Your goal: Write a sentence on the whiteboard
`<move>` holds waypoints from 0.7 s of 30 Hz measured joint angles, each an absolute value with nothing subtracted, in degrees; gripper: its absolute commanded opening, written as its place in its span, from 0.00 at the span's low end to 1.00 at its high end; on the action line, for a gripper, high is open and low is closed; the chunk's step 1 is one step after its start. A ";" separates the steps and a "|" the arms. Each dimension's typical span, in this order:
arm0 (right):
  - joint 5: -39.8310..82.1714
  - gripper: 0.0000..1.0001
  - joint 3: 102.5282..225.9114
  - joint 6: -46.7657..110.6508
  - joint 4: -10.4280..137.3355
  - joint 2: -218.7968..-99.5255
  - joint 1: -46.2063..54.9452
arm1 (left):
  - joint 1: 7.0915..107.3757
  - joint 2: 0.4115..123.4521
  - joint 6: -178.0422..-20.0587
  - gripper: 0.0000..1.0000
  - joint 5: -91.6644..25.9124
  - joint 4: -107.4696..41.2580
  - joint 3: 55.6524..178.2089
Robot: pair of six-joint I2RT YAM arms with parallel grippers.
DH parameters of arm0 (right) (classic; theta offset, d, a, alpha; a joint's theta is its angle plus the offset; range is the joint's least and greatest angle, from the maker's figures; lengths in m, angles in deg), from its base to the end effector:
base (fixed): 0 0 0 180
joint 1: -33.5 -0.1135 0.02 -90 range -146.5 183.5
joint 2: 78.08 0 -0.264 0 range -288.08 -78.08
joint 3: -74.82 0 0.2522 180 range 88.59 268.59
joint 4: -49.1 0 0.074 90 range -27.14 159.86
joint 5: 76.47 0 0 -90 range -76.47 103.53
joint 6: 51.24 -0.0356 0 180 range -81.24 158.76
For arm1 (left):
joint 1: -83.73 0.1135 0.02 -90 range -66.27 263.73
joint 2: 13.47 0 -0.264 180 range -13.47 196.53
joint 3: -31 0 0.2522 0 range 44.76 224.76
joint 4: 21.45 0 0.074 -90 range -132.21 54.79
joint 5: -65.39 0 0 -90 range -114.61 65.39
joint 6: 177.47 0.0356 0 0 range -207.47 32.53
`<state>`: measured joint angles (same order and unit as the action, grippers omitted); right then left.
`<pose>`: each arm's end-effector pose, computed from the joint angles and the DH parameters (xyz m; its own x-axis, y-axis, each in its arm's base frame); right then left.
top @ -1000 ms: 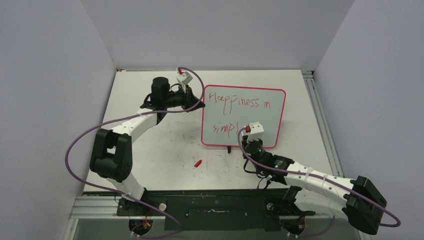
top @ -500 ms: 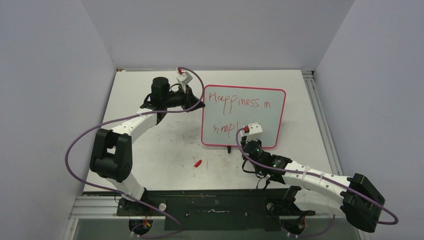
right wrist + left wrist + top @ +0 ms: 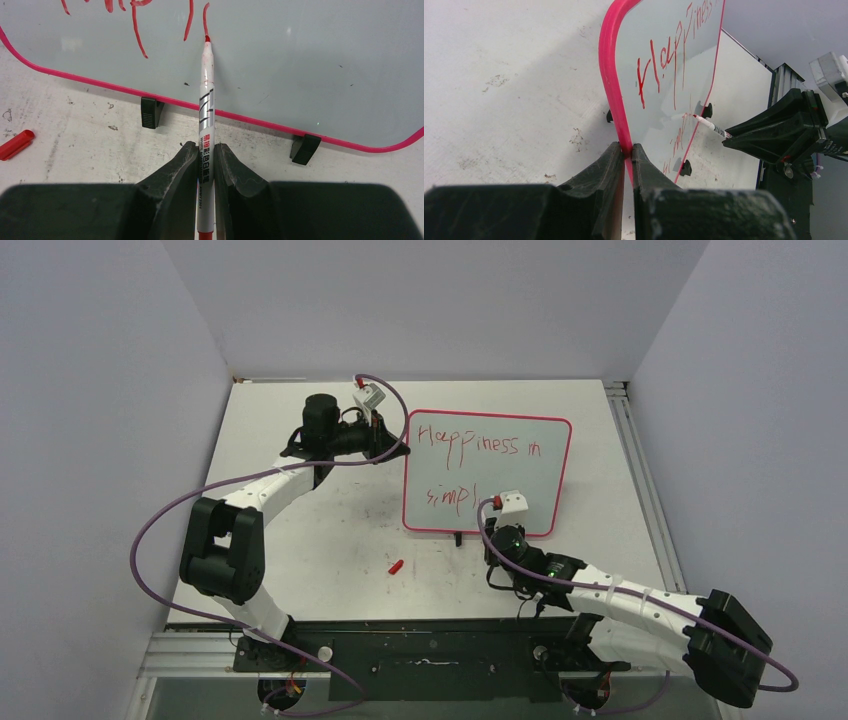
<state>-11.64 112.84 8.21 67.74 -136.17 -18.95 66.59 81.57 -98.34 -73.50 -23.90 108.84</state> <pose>0.1340 0.1495 0.1846 -0.5901 -0.0129 -0.8072 -0.2500 0.9536 0.1676 0.3513 -0.1364 0.2691 -0.4800 0.0183 -0.8771 0.7956 0.4304 -0.4264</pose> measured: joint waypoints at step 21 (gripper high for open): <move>-14.17 0.05 116.90 14.73 65.91 -137.02 -18.56 | 66.61 81.57 -98.32 0.00 -73.50 -23.90 108.84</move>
<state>-14.17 116.90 14.73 65.91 -137.02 -18.56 66.61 81.57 -98.32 -73.50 -23.90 108.84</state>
